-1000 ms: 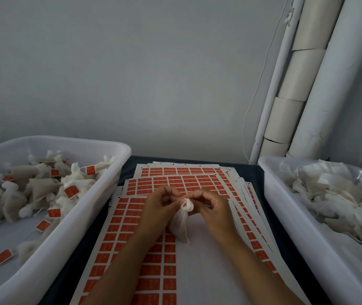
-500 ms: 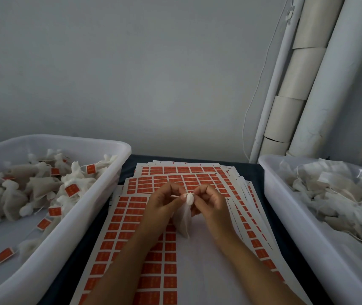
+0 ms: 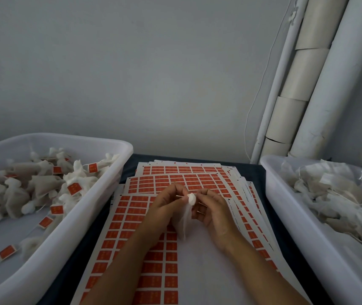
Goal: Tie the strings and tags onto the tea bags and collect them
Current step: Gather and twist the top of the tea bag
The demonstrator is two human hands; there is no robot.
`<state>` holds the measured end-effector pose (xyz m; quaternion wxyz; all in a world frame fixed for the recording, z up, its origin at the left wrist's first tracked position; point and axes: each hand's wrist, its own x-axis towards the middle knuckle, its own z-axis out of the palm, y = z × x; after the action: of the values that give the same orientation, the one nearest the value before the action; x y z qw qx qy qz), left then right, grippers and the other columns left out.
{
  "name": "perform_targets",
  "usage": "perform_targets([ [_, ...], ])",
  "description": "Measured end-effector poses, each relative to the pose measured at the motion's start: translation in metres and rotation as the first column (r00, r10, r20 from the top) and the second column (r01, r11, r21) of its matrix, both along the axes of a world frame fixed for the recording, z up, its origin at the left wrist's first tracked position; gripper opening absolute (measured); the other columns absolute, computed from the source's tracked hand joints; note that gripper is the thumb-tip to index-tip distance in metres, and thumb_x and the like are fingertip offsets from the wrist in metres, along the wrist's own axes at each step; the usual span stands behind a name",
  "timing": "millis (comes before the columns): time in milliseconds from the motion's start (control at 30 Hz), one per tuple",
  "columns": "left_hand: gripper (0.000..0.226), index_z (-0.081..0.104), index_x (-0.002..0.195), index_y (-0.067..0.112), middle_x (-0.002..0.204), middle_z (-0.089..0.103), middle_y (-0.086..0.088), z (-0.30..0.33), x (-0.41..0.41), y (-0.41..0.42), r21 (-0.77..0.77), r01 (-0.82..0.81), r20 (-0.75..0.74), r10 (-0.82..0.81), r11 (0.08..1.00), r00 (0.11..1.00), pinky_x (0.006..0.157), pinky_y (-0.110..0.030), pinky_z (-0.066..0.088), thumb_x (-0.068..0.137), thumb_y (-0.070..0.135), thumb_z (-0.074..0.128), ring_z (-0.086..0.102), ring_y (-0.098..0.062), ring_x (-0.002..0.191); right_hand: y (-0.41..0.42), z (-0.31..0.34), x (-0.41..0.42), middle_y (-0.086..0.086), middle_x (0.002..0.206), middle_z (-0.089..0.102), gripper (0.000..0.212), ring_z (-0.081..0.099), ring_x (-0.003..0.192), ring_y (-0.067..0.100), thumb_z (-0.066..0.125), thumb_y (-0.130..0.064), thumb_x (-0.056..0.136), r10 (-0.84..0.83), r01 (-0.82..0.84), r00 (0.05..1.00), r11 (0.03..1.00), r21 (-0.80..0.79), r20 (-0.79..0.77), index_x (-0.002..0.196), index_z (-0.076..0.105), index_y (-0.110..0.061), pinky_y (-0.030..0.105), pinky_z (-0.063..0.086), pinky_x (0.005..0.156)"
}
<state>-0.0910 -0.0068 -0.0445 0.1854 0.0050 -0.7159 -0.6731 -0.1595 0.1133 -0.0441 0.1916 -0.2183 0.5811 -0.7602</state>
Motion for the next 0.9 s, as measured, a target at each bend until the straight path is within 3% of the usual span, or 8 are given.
perform_targets([
  [167,0.01,0.059,0.095,0.017,0.101,0.062,-0.005,-0.0012,-0.0008,0.0016,-0.01,0.002,0.03,-0.002,1.0,1.0,0.07,-0.019,0.051,0.093,0.011,0.05,0.06,-0.021,0.094,0.0002,-0.0002,-0.0024,-0.001,0.082,0.07,0.015,0.067,0.079,0.016,0.049,-0.015,0.095,-0.052,0.053,0.998,0.998,0.034,-0.04,0.091,0.063,-0.016,0.023,0.054,0.064],
  [300,0.009,0.057,0.097,0.019,0.103,0.063,-0.003,-0.0024,-0.0014,0.0016,-0.042,-0.045,0.017,0.046,0.998,0.999,0.08,-0.025,0.053,0.094,0.014,0.051,0.062,-0.02,0.097,0.0019,0.0004,-0.0029,-0.006,0.089,0.071,0.013,0.067,0.089,0.014,0.053,-0.017,0.092,0.034,-0.028,0.991,0.998,0.047,-0.128,0.095,0.065,-0.019,0.022,0.054,0.068],
  [400,0.012,0.058,0.097,0.019,0.102,0.064,-0.002,-0.0021,-0.0022,0.002,-0.048,-0.081,0.016,0.082,0.996,0.997,0.072,-0.02,0.053,0.095,0.011,0.049,0.063,-0.018,0.094,0.0044,0.0022,-0.0036,-0.01,0.097,0.071,0.018,0.067,0.094,0.011,0.059,-0.015,0.088,0.085,-0.071,0.974,0.995,0.072,-0.21,0.104,0.066,-0.02,0.021,0.054,0.069],
  [533,0.014,0.058,0.092,0.022,0.099,0.062,0.001,-0.0027,-0.004,0.0013,-0.11,-0.133,0.049,0.139,0.985,0.989,0.061,-0.013,0.049,0.095,0.011,0.05,0.061,-0.015,0.089,0.0034,0.001,-0.0033,-0.007,0.087,0.072,0.013,0.069,0.083,0.012,0.064,-0.008,0.084,-0.013,0.034,0.955,0.997,0.066,-0.295,0.09,0.068,-0.018,0.017,0.053,0.063],
  [667,0.012,0.058,0.093,0.022,0.095,0.062,0.004,-0.0048,-0.004,-0.0004,-0.094,-0.12,0.058,0.126,0.988,0.99,0.062,-0.013,0.049,0.095,0.014,0.05,0.061,-0.015,0.088,0.0027,-0.0017,-0.0053,-0.004,0.081,0.072,0.006,0.07,0.079,0.016,0.063,-0.011,0.084,-0.028,0.044,0.972,0.997,0.061,-0.234,0.087,0.067,-0.014,0.017,0.053,0.063],
  [800,0.011,0.057,0.098,0.019,0.098,0.062,0.0,-0.0048,-0.0036,-0.0008,-0.017,-0.08,0.053,0.081,0.997,0.995,0.067,-0.016,0.05,0.096,0.02,0.047,0.06,-0.019,0.092,0.0024,-0.0031,-0.0063,0.002,0.087,0.073,0.016,0.07,0.083,0.019,0.064,-0.02,0.081,0.016,-0.013,0.997,0.999,0.044,-0.078,0.094,0.069,-0.014,0.022,0.055,0.07],
  [900,0.02,0.058,0.101,0.021,0.103,0.062,0.002,-0.0025,-0.0007,0.002,0.032,-0.016,0.065,0.014,0.999,0.998,0.067,-0.013,0.051,0.089,0.036,0.051,0.06,-0.016,0.096,0.0031,-0.0042,-0.0077,0.003,0.09,0.072,0.017,0.069,0.084,0.019,0.062,-0.024,0.082,0.016,-0.015,0.999,0.999,0.037,-0.041,0.095,0.069,-0.015,0.024,0.055,0.072],
])
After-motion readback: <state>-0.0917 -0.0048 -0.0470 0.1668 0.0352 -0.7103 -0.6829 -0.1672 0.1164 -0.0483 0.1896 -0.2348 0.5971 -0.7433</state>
